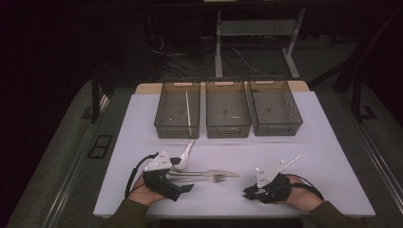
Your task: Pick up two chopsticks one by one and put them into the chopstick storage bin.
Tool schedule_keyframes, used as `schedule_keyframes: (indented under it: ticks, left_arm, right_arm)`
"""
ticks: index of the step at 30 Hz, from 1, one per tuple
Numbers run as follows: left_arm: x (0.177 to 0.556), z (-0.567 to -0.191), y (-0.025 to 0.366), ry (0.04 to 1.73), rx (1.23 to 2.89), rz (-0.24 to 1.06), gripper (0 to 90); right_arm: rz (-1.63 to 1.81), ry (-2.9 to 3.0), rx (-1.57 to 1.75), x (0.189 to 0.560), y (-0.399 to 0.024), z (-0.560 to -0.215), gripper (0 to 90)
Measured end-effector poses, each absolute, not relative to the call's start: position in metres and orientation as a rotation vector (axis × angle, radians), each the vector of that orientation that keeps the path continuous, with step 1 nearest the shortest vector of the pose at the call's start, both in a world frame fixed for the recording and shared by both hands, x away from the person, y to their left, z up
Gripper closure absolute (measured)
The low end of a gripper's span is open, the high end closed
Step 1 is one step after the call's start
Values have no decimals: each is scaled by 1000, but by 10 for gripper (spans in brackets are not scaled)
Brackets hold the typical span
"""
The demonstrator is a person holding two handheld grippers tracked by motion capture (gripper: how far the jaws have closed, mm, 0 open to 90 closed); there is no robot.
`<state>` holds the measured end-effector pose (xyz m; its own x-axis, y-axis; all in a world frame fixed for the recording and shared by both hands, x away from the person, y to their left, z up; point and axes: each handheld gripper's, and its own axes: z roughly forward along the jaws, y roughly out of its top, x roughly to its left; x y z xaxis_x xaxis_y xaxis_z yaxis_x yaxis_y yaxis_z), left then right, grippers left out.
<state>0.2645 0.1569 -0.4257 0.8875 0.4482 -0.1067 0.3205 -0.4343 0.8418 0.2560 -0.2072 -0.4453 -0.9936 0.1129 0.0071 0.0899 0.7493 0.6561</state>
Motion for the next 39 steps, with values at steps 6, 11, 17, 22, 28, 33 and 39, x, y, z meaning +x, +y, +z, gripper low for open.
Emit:
schedule_keyframes:
  ticks: [6,11,17,22,28,33,39]
  left_arm:
    - [264,-426,157,555,2057,162,0]
    - [264,-426,156,557,2054,162,0]
    - [264,-426,156,557,2054,163,0]
    - [264,-426,156,557,2057,163,0]
    - [264,-425,156,554,2060,163,0]
    - [264,-425,156,553,2058,164,0]
    - [264,-425,156,553,2057,166,0]
  right_arm:
    - [1091,2923,171,257,-208,-445,815]
    - [1096,2925,166,261,-208,-445,833]
    - [1101,2904,179,265,-208,-445,841]
    - [1099,2905,190,270,-209,-445,843]
    - [1079,2872,218,274,-210,-443,900]
    - [1081,2883,242,279,-211,-445,883]
    - [1190,2929,224,274,-208,-443,753]
